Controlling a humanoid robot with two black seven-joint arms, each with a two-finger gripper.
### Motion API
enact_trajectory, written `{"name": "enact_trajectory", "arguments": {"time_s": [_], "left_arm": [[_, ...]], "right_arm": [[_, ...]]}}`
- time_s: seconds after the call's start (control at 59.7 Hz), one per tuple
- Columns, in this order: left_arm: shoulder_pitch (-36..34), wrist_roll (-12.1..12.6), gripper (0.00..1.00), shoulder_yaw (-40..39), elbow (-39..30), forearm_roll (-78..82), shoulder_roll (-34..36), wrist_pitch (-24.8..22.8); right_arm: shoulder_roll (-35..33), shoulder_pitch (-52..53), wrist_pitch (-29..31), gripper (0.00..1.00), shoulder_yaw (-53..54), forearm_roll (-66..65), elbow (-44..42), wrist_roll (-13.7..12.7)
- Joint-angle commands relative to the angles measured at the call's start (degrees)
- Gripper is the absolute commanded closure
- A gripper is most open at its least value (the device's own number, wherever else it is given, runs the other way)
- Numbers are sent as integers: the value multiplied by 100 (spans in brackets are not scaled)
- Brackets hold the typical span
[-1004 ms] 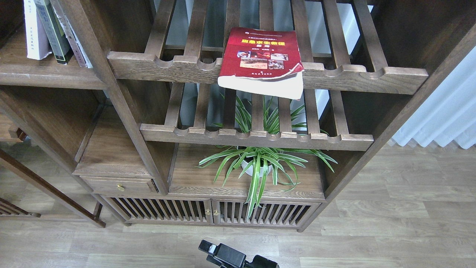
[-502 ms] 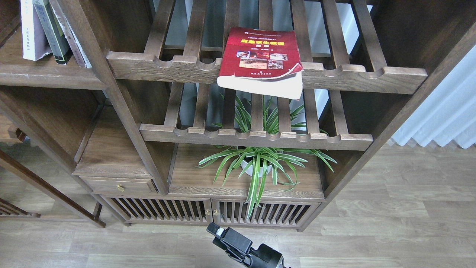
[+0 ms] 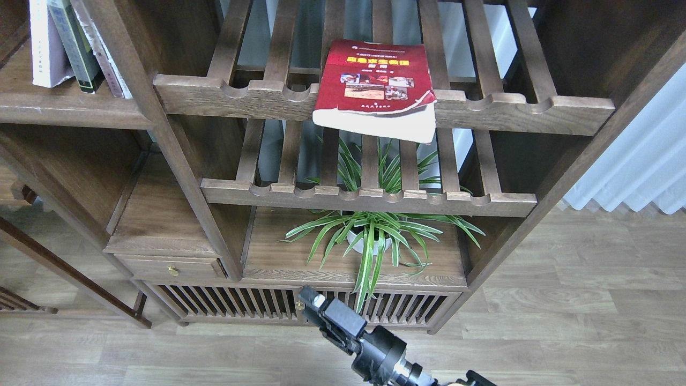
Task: Organize books on shelf
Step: 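Reach the right gripper up and grasp the red book's lower edge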
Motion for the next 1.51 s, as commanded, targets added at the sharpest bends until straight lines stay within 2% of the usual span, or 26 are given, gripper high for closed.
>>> {"name": "enact_trajectory", "arguments": {"time_s": [0.0,0.117,0.335,0.536,0.87,1.155,1.49], "left_arm": [[301,1,4,60,43,15,-133,-1],[494,-7,1,122,78,15,-159,-1],[556,1,1,139,289,15,-239,-1],[626,-7,1,131,298,15,-239,-1],[653,-7,1,131,306,15,-239,-1],[653,-7,1,122,306,6,-239,-1],[653,-25,1,122,342,6,-239,-1]], "right_arm": [[0,507,0,5,210,-18,210,310],[0,1000,0,10,412,-18,254,416],[0,1756,0,10,579,-27,280,425],[0,2046,0,8,614,-53,561,416],[0,1994,0,8,1335,-114,596,416],[0,1484,0,9,1397,-167,596,416],[0,737,0,10,1863,-440,1229,407]]}}
